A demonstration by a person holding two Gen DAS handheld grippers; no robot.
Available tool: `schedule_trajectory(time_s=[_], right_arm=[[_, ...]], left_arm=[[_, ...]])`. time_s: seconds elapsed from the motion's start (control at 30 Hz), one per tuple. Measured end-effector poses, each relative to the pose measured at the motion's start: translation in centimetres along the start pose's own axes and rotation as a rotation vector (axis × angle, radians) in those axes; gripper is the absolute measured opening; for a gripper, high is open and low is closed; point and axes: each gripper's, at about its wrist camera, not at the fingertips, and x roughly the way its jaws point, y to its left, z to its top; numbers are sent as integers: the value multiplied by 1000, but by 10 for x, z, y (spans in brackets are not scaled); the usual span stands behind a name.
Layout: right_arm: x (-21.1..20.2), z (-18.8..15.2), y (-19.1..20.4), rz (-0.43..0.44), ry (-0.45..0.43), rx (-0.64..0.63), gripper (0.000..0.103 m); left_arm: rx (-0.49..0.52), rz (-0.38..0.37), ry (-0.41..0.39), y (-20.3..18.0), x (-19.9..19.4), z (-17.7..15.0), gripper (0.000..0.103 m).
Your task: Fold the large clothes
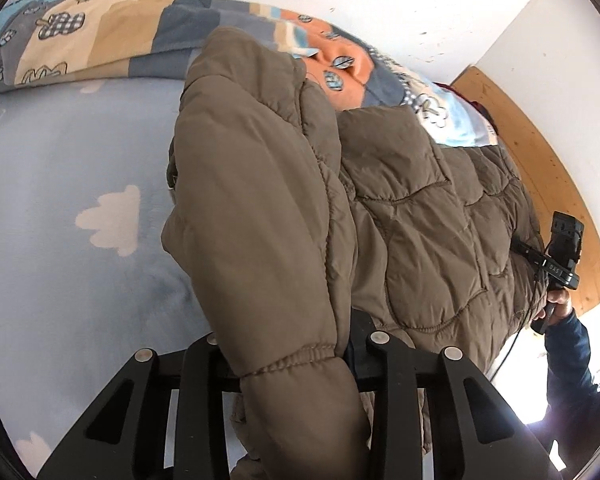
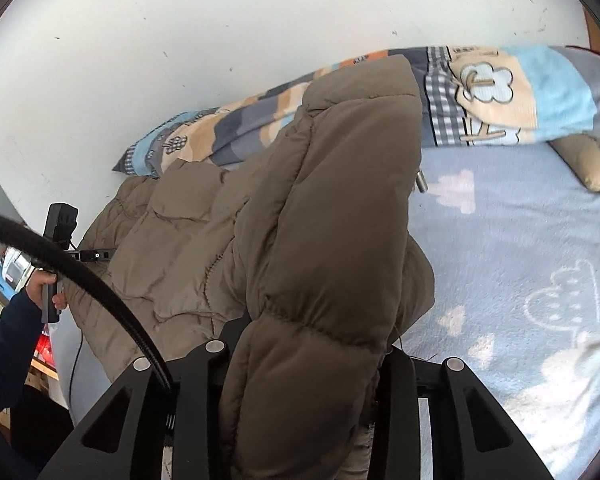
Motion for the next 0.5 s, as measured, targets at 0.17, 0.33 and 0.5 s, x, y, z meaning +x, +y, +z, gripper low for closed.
schedule_trajectory(time_s=[0.17,0.33,0.5], right_arm=[[-30,1,22,-2,-27,-26,37],[-70,-4,48,6,-64,-47,37],[-115,-23,77,7,-83,-67,37]], left_arm=[[5,-13,-27,-20,-29,-8,31],[24,-26,-57,-43,-74,-30,31],[43,-35,-72,-70,-114,-65,31]])
